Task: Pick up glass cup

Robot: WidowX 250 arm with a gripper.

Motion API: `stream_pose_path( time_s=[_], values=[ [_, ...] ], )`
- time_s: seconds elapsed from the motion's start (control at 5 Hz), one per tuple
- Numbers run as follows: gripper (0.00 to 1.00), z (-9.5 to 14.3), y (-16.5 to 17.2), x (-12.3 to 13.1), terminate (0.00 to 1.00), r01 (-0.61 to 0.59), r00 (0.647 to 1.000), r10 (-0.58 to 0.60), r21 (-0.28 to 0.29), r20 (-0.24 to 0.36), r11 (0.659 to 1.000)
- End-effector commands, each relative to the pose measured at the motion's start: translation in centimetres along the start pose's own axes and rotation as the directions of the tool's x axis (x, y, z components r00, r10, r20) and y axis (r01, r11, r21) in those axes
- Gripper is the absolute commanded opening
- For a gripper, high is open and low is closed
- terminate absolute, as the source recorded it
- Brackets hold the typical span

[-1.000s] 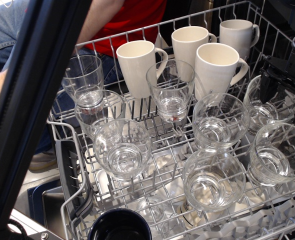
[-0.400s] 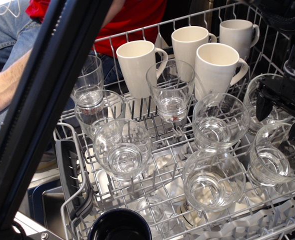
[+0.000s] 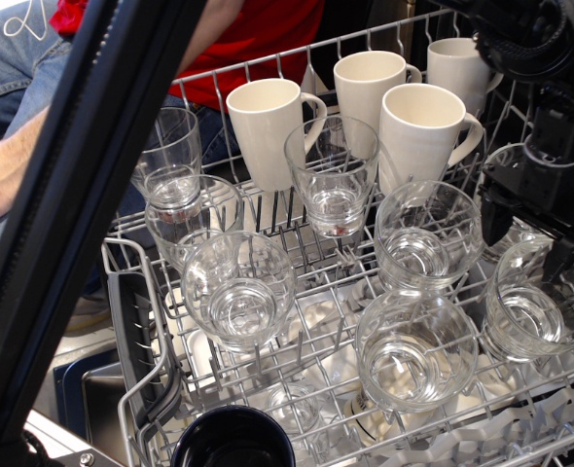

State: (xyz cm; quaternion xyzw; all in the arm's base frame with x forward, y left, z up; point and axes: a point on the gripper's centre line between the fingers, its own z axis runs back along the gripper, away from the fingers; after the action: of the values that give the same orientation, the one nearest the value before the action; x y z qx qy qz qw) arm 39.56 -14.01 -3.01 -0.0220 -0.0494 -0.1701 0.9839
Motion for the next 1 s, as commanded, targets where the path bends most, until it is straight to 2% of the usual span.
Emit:
stream_pose_path(
  time_s=[0.0, 0.2, 0.8],
  values=[
    [1.00, 0.9, 0.1, 0.9, 0.00, 0.017, 0.998, -0.017, 0.001, 0.060, 1.000],
    [1.00, 0.7, -0.3, 0.7, 0.00, 0.013, 0.998, -0.013, 0.000, 0.058, 1.000],
    [1.00, -2.0, -0.9, 1.1, 0.00, -0.019, 0.996, 0.014, 0.050, 0.091, 0.999]
  ],
)
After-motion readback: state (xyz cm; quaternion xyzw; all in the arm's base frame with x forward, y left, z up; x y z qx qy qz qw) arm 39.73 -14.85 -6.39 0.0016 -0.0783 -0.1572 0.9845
